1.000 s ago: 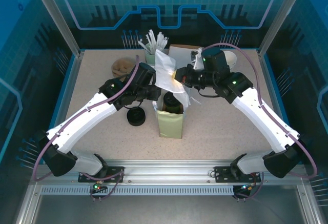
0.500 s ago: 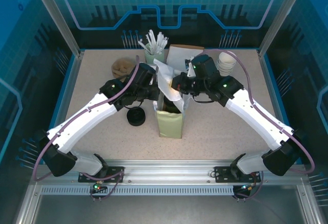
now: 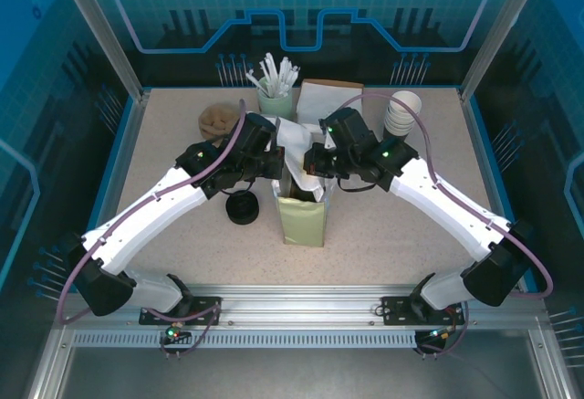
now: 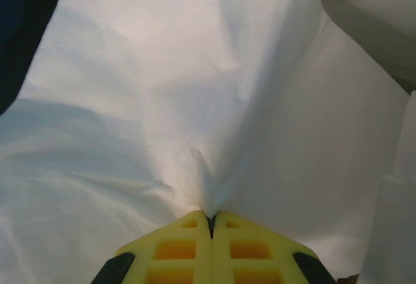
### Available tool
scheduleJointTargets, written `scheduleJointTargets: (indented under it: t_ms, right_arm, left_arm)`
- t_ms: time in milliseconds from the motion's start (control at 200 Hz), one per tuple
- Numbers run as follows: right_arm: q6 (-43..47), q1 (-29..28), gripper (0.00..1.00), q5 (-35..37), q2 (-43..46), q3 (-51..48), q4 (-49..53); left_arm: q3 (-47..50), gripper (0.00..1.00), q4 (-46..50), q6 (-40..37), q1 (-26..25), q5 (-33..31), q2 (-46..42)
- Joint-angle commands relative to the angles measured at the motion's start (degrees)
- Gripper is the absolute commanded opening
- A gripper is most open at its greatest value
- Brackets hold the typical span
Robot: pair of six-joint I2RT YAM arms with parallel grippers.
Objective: Pack the takeout coffee
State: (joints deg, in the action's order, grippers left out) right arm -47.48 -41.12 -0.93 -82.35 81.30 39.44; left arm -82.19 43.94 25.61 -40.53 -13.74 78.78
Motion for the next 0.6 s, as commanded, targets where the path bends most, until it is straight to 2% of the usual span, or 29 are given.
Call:
scheduleJointTargets:
  t_ms: [0,315,595]
  right_arm:
    - [2.10,-1.64,0.00,5.15,-0.43,-0.44,3.44]
    - [4.31,-3.40,0.00,12.49,-2.54,0.11,7.85]
    - [5.12,-3.57,0.00,14.11,-4.61,0.90,11.07]
  left_arm:
    - [1.25,0.00,0.11,1.12,0.41,-0.32,-1.41]
    - [1.75,0.00,0.27,1.42,0.46,-0.49,-1.70]
    - [1.95,0.00,0.18,1.29,0.50,-0.50,-1.70]
